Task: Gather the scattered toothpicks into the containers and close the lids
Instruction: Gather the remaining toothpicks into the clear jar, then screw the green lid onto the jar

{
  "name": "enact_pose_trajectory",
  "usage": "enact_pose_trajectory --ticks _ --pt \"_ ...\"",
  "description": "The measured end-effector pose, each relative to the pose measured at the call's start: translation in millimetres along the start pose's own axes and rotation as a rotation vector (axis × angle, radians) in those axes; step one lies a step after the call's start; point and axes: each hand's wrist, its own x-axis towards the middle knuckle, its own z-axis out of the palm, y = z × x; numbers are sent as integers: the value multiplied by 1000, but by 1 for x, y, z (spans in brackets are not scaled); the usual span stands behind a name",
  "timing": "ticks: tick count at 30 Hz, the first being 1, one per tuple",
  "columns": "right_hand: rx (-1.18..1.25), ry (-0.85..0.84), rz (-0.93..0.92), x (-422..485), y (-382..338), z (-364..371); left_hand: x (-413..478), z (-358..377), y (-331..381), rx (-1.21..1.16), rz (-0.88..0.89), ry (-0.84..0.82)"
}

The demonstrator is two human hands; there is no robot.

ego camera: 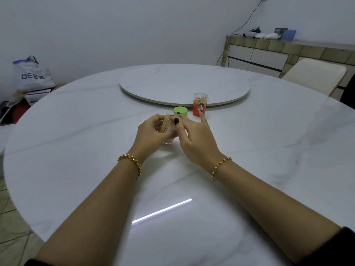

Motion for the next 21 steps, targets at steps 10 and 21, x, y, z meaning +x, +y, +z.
enact_pose_trajectory --ticks 10,21 --pt "-381 62 -171 5 25 -9 -1 0 1 -78 -18 -104" --pt "132 -35 16 12 24 0 5 -6 -9 -67 -56 -35"
